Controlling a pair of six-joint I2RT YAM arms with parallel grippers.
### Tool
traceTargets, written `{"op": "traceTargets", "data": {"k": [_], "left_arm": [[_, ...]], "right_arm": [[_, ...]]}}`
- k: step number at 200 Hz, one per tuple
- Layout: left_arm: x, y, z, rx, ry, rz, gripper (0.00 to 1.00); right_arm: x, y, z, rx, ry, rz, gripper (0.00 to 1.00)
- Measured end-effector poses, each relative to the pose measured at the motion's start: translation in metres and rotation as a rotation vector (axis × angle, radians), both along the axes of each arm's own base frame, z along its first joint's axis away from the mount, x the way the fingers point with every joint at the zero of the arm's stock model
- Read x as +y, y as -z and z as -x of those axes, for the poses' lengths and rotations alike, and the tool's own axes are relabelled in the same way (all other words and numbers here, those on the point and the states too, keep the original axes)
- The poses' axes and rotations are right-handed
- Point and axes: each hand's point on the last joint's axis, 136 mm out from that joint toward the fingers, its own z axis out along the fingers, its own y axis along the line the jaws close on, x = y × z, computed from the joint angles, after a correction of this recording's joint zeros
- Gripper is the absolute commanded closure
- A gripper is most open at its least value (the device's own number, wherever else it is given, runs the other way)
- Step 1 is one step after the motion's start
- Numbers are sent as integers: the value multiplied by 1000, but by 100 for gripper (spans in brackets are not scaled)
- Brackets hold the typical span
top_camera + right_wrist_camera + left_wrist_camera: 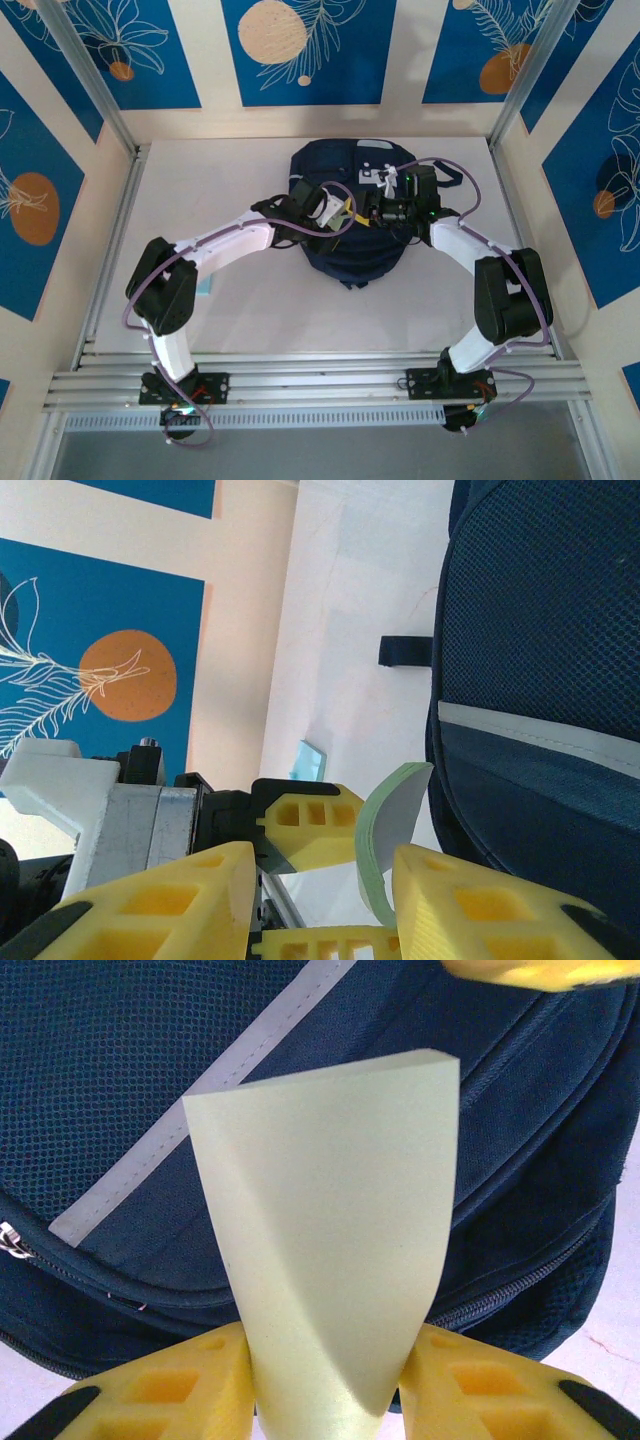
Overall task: Pack the student bag
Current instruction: Pass the personal item.
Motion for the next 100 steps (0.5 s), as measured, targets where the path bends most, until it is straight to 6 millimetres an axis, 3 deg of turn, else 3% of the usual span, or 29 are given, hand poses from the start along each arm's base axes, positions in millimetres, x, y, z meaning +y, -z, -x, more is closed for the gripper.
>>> {"op": "traceTargets", "data": {"k": [60, 83, 100], "left_arm": [[-21, -26, 0, -53, 34, 96, 61], [-25, -29, 1, -51, 36, 120, 61], [-26, -30, 1, -47, 34, 131, 60]], "right_arm": [[-2, 20, 11, 54, -1, 7, 61], [-1, 15, 12, 42, -6, -2, 70], [0, 13, 12, 34, -11, -8, 85]]}}
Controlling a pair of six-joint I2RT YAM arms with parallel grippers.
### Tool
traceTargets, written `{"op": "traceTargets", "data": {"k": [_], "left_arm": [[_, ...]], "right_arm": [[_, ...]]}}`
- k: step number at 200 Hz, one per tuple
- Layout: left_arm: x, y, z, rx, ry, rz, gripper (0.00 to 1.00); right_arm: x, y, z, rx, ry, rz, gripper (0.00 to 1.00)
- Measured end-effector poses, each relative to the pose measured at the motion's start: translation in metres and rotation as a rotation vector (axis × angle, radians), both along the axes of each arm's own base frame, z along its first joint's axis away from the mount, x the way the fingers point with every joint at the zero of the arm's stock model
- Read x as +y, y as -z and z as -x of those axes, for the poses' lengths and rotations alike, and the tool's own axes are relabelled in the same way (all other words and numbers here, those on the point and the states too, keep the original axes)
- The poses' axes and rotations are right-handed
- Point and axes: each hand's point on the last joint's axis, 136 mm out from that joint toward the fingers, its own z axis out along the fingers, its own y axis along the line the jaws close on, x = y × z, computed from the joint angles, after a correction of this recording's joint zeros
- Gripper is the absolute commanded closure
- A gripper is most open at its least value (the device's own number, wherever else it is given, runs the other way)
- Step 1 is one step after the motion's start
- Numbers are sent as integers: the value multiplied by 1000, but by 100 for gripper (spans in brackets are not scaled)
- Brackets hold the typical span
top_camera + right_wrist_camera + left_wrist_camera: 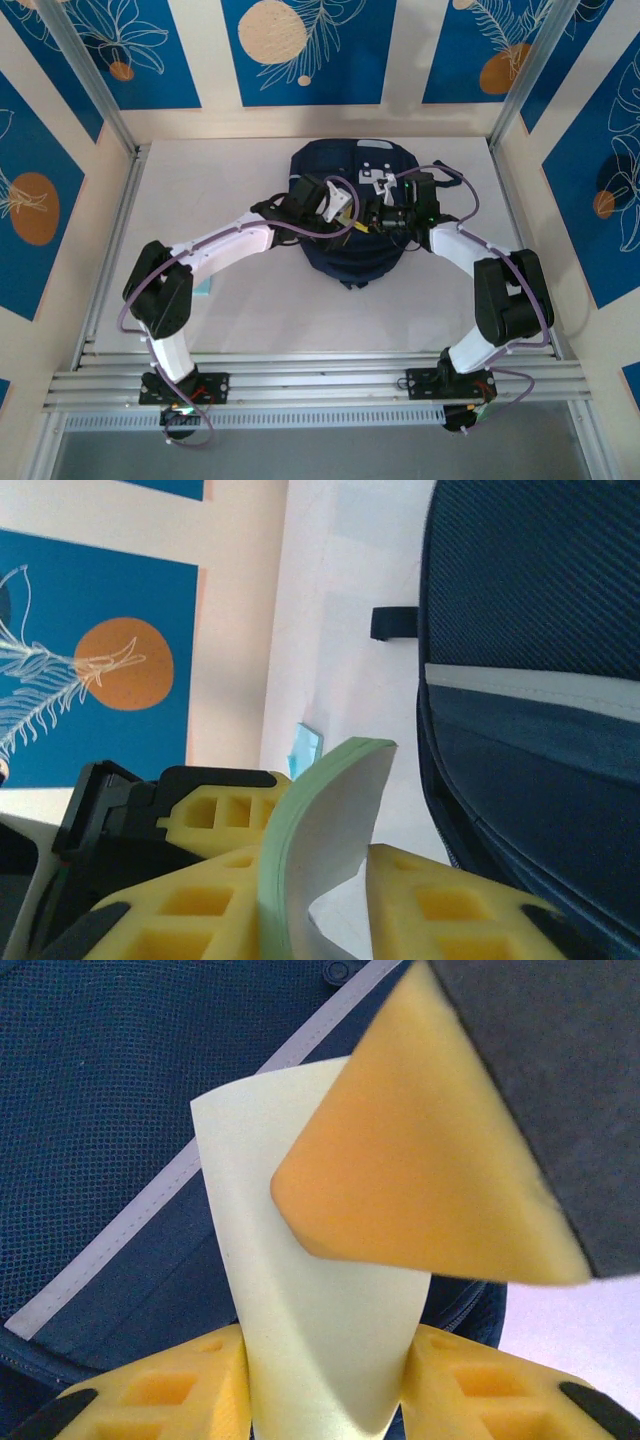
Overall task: Pack the student bag
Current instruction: Pass the personal item, then open the student bag at the top-center of the table.
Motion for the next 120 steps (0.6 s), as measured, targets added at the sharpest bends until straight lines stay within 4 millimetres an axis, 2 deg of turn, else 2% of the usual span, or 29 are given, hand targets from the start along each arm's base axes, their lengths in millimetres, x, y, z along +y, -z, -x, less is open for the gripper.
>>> {"op": "traceTargets", "data": {"k": [6, 12, 28, 34, 54, 67, 81, 98, 120], "left_arm": [[0, 0, 0, 1, 0, 0, 57], [0, 0, 0, 4, -3, 0, 49], [0, -2, -1, -1, -3, 1, 12], [-1, -4, -2, -4, -6, 6, 1], [-2, -12, -6, -29, -13, 7, 0], [0, -14, -10, -56, -18, -6, 0], [3, -12, -15, -93, -16, -39, 0], [7, -7, -22, -140, -3, -96, 5], [1, 7, -36, -180, 36, -161, 9]], "right_arm": [[1, -1, 0, -1, -3, -4, 92], [2, -2, 1, -2, -5, -7, 99], [1, -2, 0, -6, -6, -8, 100], [-1, -2, 0, -2, -2, -9, 100], [-10, -3, -2, 0, 20, -11, 100], [-25, -5, -4, 4, 58, -5, 100], [-48, -7, -9, 4, 127, 17, 100], [-81, -9, -16, 5, 228, 56, 100], [-120, -6, -19, 21, 338, 87, 100]]}}
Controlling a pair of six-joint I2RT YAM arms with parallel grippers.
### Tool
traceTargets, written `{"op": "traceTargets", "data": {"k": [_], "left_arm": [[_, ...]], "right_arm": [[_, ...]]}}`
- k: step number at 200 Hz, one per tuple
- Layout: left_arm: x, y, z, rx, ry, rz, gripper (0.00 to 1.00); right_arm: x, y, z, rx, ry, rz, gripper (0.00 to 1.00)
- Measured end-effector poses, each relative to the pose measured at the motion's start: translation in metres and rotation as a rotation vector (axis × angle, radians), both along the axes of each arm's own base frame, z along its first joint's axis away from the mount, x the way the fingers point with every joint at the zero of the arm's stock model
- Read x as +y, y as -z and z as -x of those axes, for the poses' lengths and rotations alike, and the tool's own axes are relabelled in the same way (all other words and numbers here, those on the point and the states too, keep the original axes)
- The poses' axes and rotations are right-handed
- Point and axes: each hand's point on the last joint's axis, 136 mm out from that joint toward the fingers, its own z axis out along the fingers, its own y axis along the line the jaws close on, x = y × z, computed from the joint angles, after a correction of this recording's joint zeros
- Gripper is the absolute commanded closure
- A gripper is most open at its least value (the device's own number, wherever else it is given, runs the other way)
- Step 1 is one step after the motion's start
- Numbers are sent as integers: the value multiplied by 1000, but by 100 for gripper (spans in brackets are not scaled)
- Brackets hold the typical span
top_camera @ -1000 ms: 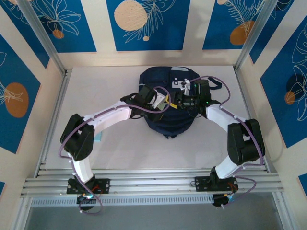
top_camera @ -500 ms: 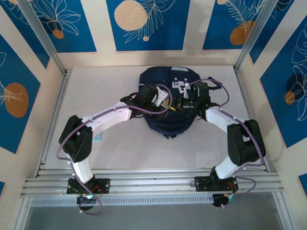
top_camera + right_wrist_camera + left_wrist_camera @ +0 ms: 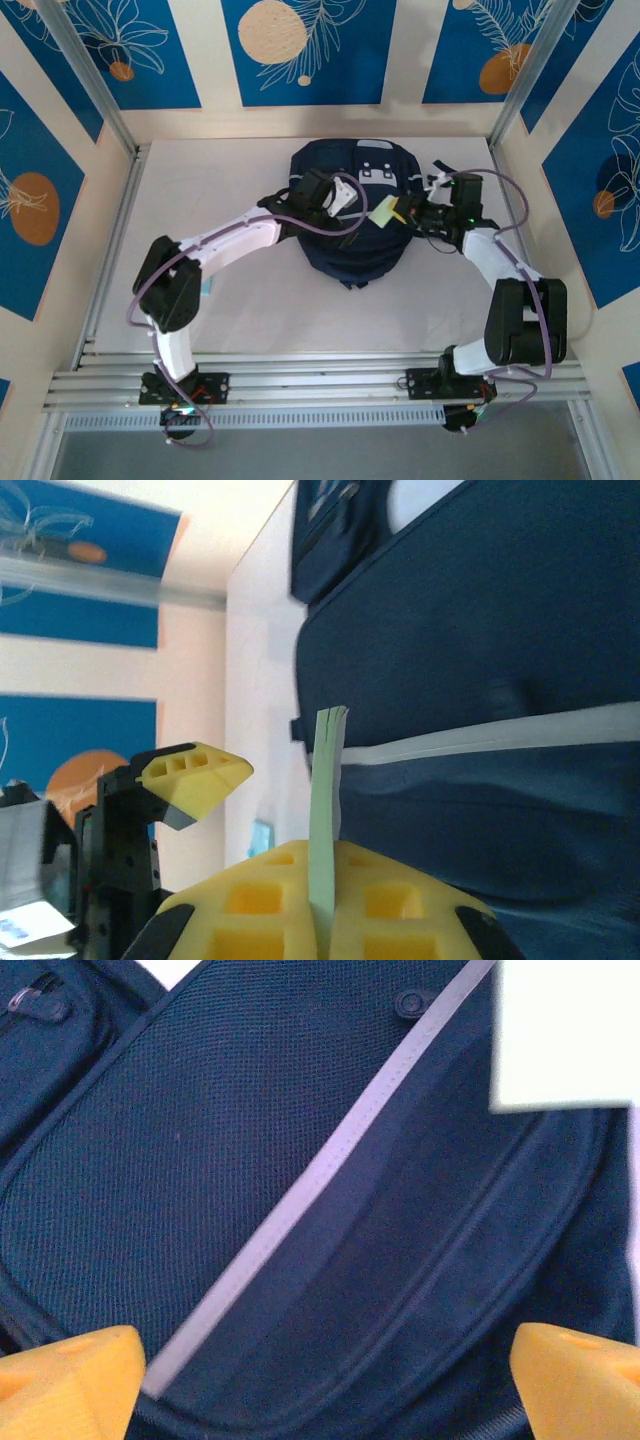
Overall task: Pack the student bag
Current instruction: Open the student bag at the top-center of the table.
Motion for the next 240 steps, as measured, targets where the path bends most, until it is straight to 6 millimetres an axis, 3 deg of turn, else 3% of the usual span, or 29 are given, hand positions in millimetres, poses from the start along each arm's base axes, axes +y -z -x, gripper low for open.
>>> {"op": "traceTargets", "data": {"k": [39, 83, 94, 116, 120, 125, 175, 201, 240], "left_arm": [[-10, 44, -12, 4, 84, -114, 10], [-25, 58, -18, -5, 168, -168, 13], [-27, 60, -19, -12, 186, -177, 28], [-34, 64, -18, -23, 219, -196, 72], [-35, 65, -18, -20, 223, -197, 82], [-35, 66, -17, -17, 225, -199, 100], [-40, 48, -18, 0, 231, -181, 100], [-43, 21, -20, 44, 208, -123, 100], [-49, -22, -23, 92, 168, -12, 100]], "right_arm": [[-43, 20, 15, 78, 126, 5, 100], [-66, 22, 25, 95, 193, 2, 100], [-69, 20, 27, 90, 202, 3, 100], [-72, 20, 28, 88, 210, -1, 100], [-72, 20, 28, 88, 211, -1, 100], [-72, 19, 28, 88, 211, -2, 100], [-71, 13, 32, 77, 211, -2, 100], [-66, 11, 37, 74, 209, -15, 100], [-30, 8, 35, 66, 149, -38, 100]]}}
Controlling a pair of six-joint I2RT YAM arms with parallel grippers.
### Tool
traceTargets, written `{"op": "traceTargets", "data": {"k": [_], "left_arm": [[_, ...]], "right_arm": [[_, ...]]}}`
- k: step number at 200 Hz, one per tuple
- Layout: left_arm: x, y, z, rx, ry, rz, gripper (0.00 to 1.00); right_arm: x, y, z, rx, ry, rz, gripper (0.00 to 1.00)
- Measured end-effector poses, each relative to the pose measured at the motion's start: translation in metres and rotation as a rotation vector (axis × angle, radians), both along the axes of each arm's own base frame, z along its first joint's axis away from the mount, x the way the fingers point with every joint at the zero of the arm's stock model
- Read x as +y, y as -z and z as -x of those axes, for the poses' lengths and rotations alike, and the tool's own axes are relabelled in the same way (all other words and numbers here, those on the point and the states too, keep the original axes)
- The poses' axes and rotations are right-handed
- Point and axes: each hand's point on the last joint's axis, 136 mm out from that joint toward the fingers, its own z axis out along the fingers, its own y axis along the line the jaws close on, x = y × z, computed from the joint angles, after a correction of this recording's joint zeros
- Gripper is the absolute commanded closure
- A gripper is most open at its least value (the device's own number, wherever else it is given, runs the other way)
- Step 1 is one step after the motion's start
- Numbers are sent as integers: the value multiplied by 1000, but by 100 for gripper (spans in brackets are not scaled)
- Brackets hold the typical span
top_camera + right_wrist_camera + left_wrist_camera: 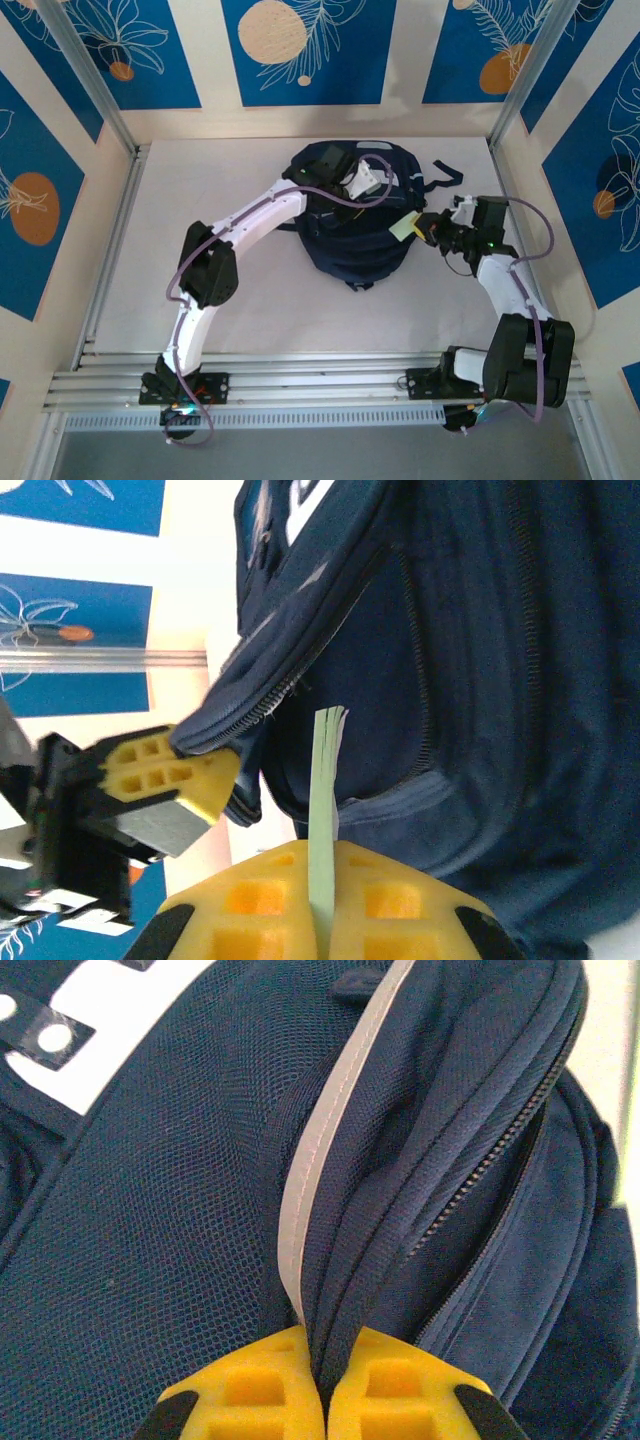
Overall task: Pack the student bag
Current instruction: Open the student bag at the top-center of the table, then place the personal item in the student bag.
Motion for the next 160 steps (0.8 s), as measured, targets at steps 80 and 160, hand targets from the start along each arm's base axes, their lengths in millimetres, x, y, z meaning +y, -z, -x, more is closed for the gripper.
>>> {"op": "traceTargets", "data": {"k": [80, 160], "left_arm": [[-10, -15, -1, 79, -78, 70, 100], [-1, -12, -22, 79, -188, 79, 100]], "right_arm": [[62, 26, -63, 14, 74, -54, 100], [81, 61, -122, 29, 378, -128, 86]]}}
